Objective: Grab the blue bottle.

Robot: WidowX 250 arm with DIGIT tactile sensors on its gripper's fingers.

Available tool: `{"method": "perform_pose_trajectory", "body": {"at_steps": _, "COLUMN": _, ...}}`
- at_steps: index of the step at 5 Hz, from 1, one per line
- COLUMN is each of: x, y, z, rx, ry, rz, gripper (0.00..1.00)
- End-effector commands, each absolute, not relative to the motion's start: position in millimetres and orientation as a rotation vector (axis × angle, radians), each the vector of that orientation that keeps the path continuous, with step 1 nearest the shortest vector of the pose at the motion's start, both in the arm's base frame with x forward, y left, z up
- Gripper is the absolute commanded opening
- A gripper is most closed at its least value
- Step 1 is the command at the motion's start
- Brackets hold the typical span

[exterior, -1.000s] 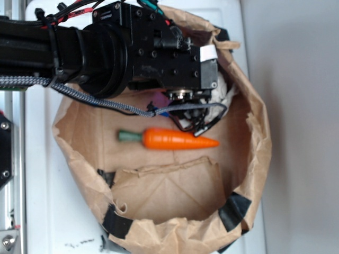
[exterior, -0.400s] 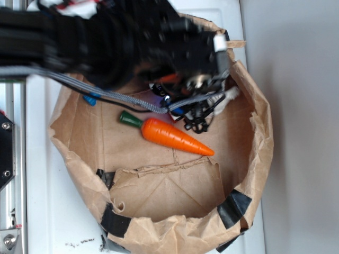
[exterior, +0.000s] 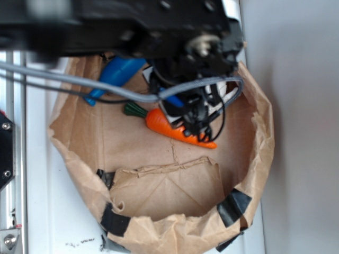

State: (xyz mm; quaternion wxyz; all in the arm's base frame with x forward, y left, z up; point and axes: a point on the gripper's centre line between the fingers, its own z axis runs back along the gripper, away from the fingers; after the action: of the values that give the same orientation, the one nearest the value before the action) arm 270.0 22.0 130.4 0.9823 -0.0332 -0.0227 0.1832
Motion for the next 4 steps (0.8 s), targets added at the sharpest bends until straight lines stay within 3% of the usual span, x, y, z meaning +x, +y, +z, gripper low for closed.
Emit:
{"method": "perform_pose_trajectory", "body": {"at_steps": 1, "x": 248, "y": 19, "z": 161, "rx": -0.111, "ry": -0.184, "rz": 0.060, "gripper": 0.00}}
{"method": "perform_pose_trajectory", "body": {"at_steps": 2, "x": 245, "y": 24, "z": 158, "rx": -0.063, "ry": -0.186, "rz": 0.158, "gripper": 1.00}}
{"method": "perform_pose_trajectory", "body": {"at_steps": 4, "x": 260, "y": 39, "z": 123, "rx": 0.026, "ry": -0.138, "rz": 0.402, "gripper": 1.00}}
